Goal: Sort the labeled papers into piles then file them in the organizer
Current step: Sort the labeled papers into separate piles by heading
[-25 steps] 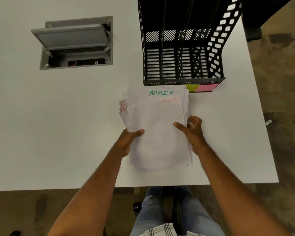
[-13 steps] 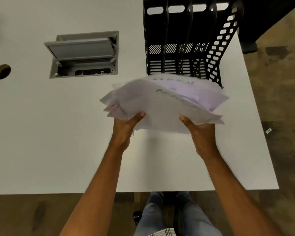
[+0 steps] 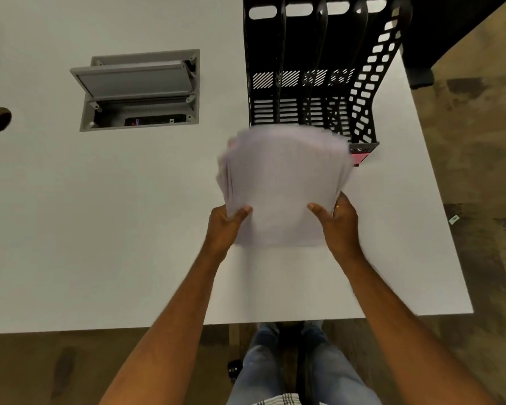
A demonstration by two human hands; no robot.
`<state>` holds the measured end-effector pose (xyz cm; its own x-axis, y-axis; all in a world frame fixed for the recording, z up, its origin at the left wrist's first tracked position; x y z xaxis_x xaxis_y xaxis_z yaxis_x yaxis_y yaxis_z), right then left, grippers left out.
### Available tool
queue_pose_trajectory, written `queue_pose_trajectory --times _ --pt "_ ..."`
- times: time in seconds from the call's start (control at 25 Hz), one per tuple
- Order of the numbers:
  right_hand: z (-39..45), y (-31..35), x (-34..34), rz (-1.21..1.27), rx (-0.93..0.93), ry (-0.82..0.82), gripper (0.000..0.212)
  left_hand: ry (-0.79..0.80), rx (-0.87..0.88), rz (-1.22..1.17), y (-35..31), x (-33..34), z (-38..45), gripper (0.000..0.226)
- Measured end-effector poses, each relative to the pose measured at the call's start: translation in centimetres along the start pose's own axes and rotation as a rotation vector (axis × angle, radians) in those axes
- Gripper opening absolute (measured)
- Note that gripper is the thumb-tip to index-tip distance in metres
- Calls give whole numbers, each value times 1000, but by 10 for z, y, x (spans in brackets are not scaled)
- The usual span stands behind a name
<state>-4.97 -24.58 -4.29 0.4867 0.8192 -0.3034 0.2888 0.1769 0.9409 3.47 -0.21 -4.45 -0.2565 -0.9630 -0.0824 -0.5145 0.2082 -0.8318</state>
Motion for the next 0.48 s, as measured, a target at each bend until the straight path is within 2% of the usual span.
queue_pose_trajectory --times 0.04,0.12,0.24,0.28,0.36,0.48 --pt "-2 6 0 2 -22 -15 27 1 -4 -32 1 -5 0 3" --pt "-14 2 2 2 17 -17 20 56 -82 -120 15 -15 -6 18" --pt "-48 -34 5 -37 104 5 37 184 -302 -249 57 -22 -28 40" --pt "-58 -47 7 -61 168 26 36 206 -376 -247 72 -23 -33 44" --pt "-68 -70 11 -122 264 62 30 207 -484 -240 95 -23 -36 44" --pt "-75 -86 14 -243 295 28 16 166 -572 -230 115 -20 -33 43"
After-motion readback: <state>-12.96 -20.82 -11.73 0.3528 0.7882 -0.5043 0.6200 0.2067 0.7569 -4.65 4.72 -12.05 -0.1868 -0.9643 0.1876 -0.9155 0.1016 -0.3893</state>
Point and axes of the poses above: each hand's wrist, its own z-axis towards the middle knuckle, its own x-axis out of the palm, y = z × x, the point moved 1 cm from there along z, towards the middle knuckle, and after that the axes turned 6 degrees about -x, right-handed, at the moved point
